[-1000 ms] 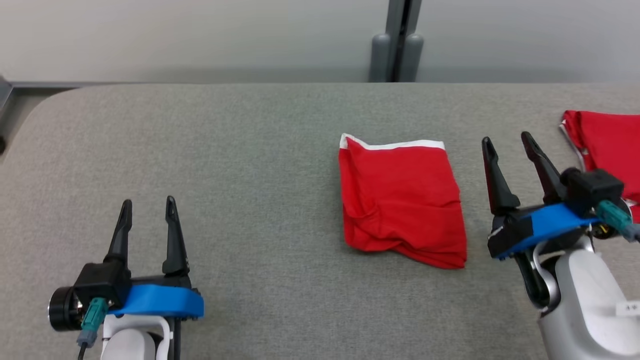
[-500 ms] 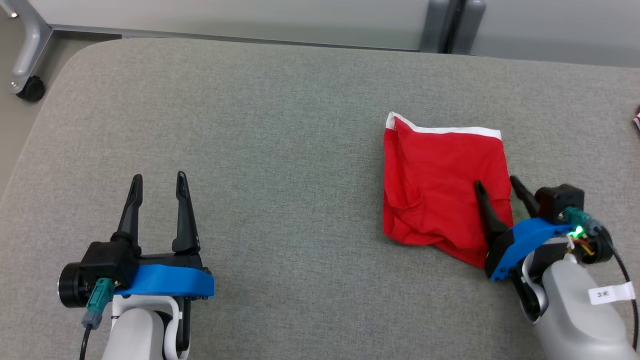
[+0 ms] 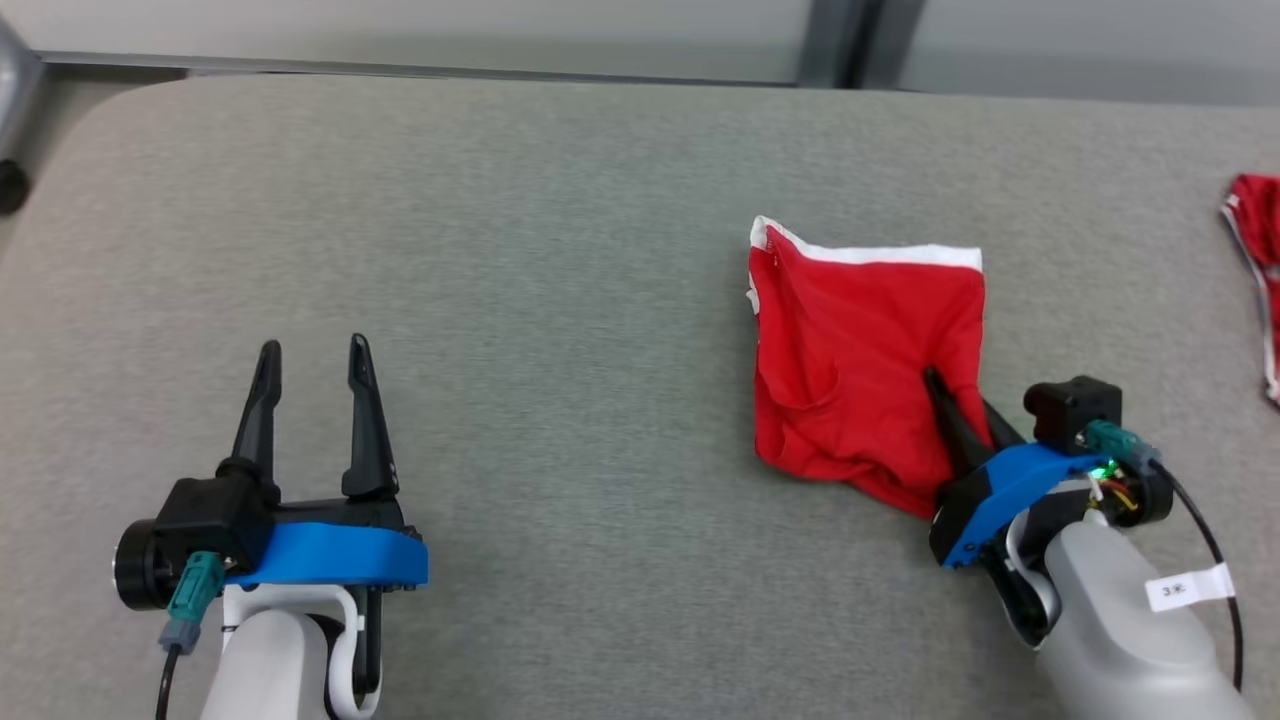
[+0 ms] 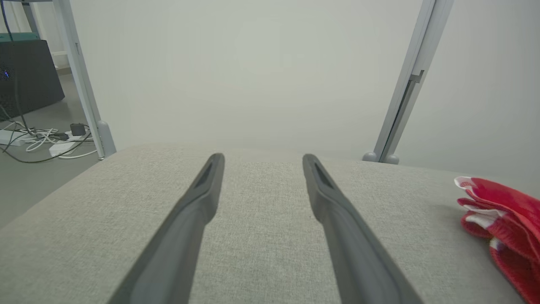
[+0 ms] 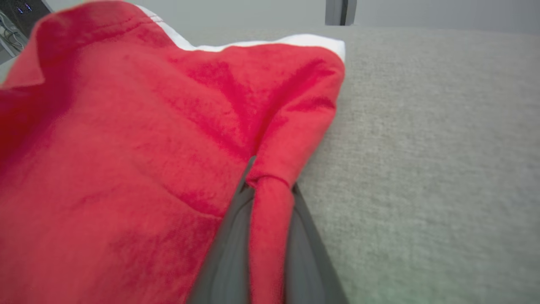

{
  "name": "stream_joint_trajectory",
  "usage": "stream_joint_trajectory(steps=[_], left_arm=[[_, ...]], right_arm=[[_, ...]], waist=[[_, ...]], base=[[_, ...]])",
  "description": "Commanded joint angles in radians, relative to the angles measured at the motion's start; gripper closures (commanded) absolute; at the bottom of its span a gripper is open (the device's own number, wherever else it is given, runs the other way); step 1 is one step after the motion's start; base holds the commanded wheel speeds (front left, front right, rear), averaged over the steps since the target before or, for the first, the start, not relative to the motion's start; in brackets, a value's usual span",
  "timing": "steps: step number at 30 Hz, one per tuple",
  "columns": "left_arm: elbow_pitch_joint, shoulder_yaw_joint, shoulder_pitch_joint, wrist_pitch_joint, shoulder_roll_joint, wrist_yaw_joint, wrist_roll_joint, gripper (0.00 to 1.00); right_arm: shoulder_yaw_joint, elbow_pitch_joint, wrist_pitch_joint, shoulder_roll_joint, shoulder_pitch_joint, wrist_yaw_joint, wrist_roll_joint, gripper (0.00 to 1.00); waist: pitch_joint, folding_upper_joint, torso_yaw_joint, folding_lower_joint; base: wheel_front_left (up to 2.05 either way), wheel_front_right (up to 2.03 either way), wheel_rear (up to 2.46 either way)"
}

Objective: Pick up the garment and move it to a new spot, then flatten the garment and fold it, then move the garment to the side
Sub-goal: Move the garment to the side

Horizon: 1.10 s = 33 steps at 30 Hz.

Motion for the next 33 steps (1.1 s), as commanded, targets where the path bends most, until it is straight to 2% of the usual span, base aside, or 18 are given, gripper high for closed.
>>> stream_joint_trajectory(steps=[1, 8, 14, 21, 27, 31, 33], left_arm=[[-0.006, 0.0, -0.021, -0.002, -0.002, 0.002, -0.001, 0.0], [-0.033, 0.0, -0.065, -0.002, -0.001, -0.008, 0.019, 0.0], [-0.052, 0.004, -0.115, -0.002, 0.009, -0.022, 0.047, 0.0], [-0.072, 0.005, -0.146, -0.002, 0.015, -0.026, 0.067, 0.0], [-0.103, -0.006, -0.165, -0.002, 0.016, -0.034, 0.079, 0.0], [-0.123, -0.01, -0.173, -0.002, 0.021, -0.035, 0.085, 0.0], [-0.138, -0.006, -0.176, -0.002, 0.026, -0.033, 0.088, 0.0]], right_arm=[[0.004, -0.001, -0.008, -0.03, -0.003, -0.002, 0.009, 1.0], [0.037, -0.11, -0.033, -0.106, -0.014, -0.002, 0.031, 1.0], [0.022, -0.211, -0.04, -0.194, -0.001, -0.001, 0.037, 1.0], [0.042, -0.298, -0.01, -0.28, -0.087, -0.001, 0.031, 1.0], [0.058, -0.329, 0.09, -0.428, -0.193, -0.001, 0.044, 1.0], [0.068, -0.311, 0.151, -0.551, -0.256, -0.001, 0.068, 1.0], [0.074, -0.308, 0.189, -0.585, -0.276, -0.001, 0.075, 1.0]], waist=[[0.003, 0.0, -0.023, 0.0], [0.068, 0.0, -0.157, 0.0], [0.118, 0.0, -0.231, 0.0], [0.155, 0.0, -0.262, 0.0], [0.209, 0.0, -0.258, 0.0], [0.247, 0.0, -0.249, 0.0], [0.265, 0.0, -0.253, 0.0]], base=[[0.0, 0.0, 0.0], [0.0, 0.0, 0.0], [0.0, 0.0, 0.0], [0.0, 0.0, 0.0], [0.0, 0.0, 0.0], [0.0, 0.0, 0.0], [0.0, 0.0, 0.0]])
